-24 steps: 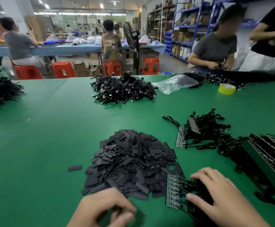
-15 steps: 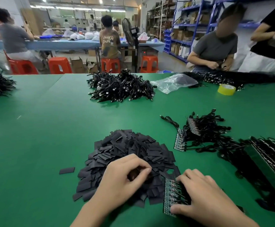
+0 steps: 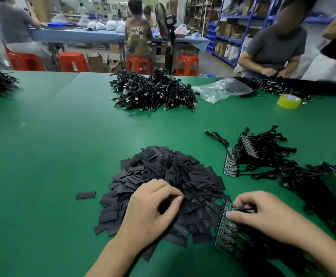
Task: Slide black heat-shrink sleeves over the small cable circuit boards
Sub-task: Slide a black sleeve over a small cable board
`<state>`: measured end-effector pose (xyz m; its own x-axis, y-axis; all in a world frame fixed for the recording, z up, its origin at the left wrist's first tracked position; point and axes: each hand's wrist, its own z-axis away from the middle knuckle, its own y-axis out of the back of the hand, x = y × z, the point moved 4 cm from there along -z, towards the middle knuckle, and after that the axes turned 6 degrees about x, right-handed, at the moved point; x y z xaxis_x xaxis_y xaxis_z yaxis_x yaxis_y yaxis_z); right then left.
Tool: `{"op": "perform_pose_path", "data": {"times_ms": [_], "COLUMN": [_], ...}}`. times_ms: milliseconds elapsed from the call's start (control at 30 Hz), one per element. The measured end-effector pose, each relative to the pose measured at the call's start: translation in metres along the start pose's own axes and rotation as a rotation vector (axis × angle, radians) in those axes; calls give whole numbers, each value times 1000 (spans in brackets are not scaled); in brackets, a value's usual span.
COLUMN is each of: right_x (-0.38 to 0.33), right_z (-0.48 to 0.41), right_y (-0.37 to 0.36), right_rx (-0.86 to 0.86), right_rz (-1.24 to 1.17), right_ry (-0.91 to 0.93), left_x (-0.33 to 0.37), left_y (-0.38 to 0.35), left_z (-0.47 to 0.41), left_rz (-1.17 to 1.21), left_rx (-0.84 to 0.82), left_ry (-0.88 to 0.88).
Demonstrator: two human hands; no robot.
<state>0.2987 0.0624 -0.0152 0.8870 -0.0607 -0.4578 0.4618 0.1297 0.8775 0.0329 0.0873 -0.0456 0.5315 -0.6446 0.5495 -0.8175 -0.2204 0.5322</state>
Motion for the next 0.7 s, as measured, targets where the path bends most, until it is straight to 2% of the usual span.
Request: {"op": "perform_pose_path", "data": {"times_ms": [167,333,400,533,700], "right_x": [-11,-41,-52,-61,-63], "right_z": [-11,-33,-42,-59,-65], "right_y": [24,20,11,-13,-42], "right_rx": [-76,-180,-196,-144,-126], "right_rz": [-369,-746,-862,-1116,-1239], "right_ry": [137,187,162,-16,-75], "left_x": [-2,1,0,-4,-14], "left_y": [2,4,3,3,2], "left_z": [-3,-9,-10,-10,-12], "left_rz": [75,304,392,560,646], "left_rx": [1,-20,-40,-38,61], "left_ry": [57,193,264,457,656]}}
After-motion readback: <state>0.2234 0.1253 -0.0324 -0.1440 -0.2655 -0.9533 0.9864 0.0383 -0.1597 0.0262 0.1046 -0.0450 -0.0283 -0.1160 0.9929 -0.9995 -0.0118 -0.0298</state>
